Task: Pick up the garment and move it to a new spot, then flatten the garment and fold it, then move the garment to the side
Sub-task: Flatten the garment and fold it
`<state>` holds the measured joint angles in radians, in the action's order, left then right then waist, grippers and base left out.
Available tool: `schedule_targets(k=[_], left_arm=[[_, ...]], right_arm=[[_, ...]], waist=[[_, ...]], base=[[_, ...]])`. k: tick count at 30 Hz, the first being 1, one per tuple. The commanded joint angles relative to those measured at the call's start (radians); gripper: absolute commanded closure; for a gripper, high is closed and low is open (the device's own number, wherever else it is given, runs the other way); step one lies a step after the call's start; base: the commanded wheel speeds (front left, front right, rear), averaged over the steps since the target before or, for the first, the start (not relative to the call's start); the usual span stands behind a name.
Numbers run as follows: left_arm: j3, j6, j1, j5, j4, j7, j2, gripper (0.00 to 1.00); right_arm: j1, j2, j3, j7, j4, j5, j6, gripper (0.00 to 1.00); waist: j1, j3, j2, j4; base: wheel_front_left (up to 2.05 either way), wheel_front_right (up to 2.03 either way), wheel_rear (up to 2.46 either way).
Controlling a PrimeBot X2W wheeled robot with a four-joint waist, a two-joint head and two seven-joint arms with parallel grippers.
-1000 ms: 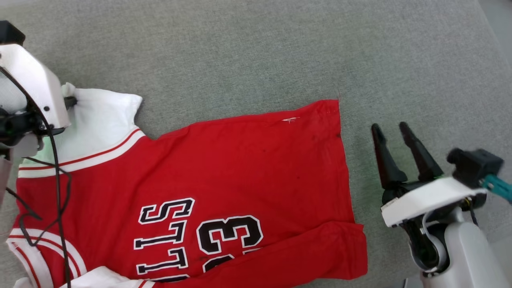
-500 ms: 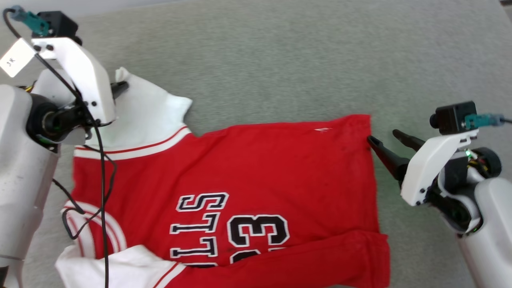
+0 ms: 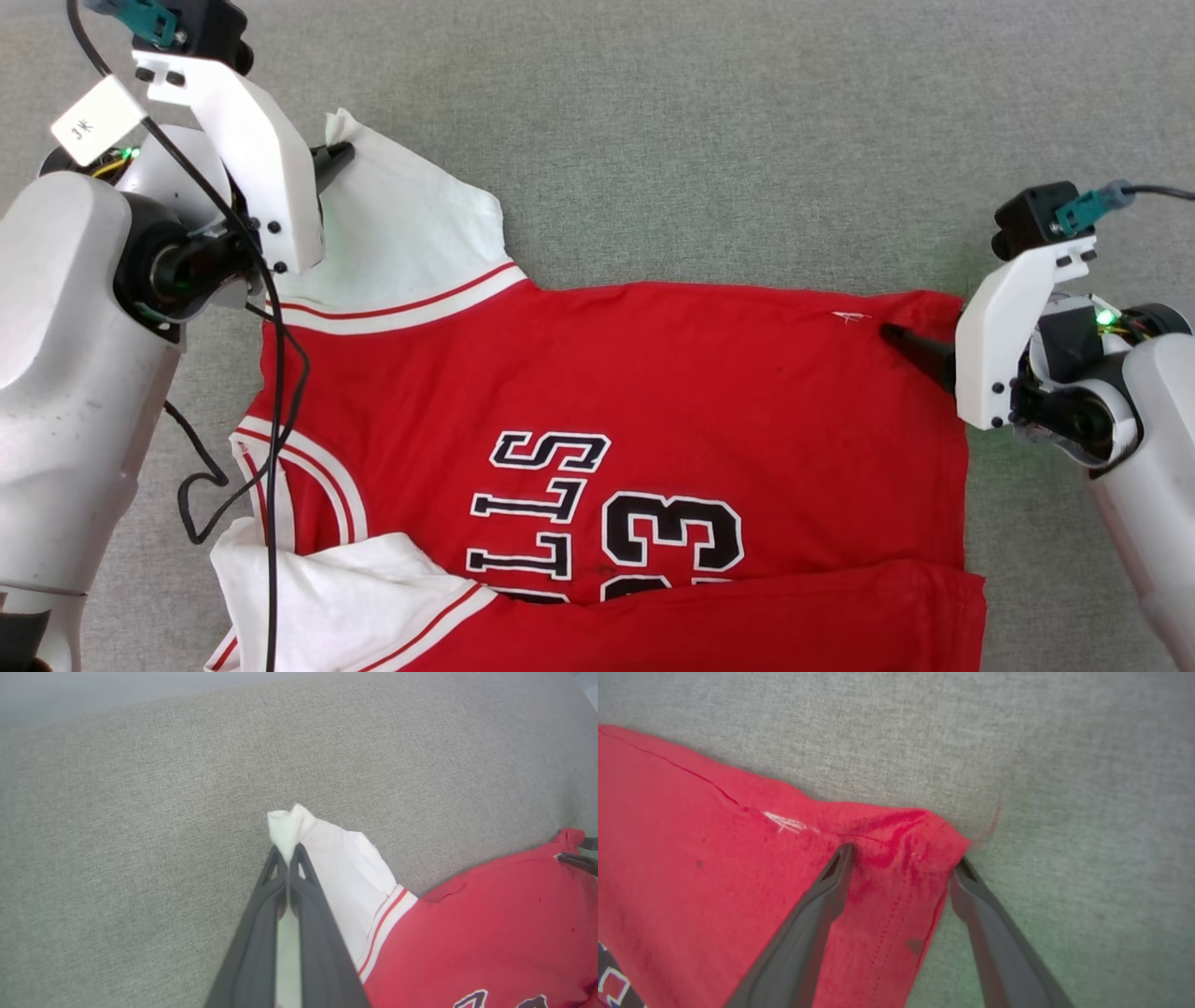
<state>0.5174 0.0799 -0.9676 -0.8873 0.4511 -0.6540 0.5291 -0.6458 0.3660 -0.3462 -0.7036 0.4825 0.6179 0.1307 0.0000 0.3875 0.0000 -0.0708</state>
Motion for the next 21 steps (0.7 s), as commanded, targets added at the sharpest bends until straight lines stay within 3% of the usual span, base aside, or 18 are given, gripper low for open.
schedule_targets(k=[1, 3, 12, 21], left_arm=[[0.004, 0.008, -0.003, 0.006, -0.005, 0.008, -0.001, 1.0], [0.006, 0.009, 0.002, 0.006, -0.006, 0.016, -0.001, 1.0], [-0.013, 0.011, 0.074, 0.002, -0.022, 0.108, 0.009, 1.0], [-0.078, -0.031, 0.299, -0.047, -0.131, 0.24, 0.052, 1.0]], right_arm=[[0.04, -0.02, -0.039, -0.035, 0.044, 0.012, 0.0, 0.22], [0.04, -0.026, -0.063, -0.053, 0.07, 0.027, 0.0, 1.0], [-0.01, 0.029, -0.002, 0.064, 0.018, 0.059, -0.001, 1.0], [0.196, 0.034, 0.126, 0.114, -0.121, 0.022, -0.001, 1.0]], waist=[[0.0, 0.002, 0.0, 0.003], [0.0, 0.002, 0.0, 0.005], [0.0, -0.067, 0.0, 0.023], [0.0, -0.195, 0.0, 0.058]], base=[[0.0, 0.0, 0.0], [0.0, 0.0, 0.0], [0.0, 0.0, 0.0], [0.0, 0.0, 0.0]])
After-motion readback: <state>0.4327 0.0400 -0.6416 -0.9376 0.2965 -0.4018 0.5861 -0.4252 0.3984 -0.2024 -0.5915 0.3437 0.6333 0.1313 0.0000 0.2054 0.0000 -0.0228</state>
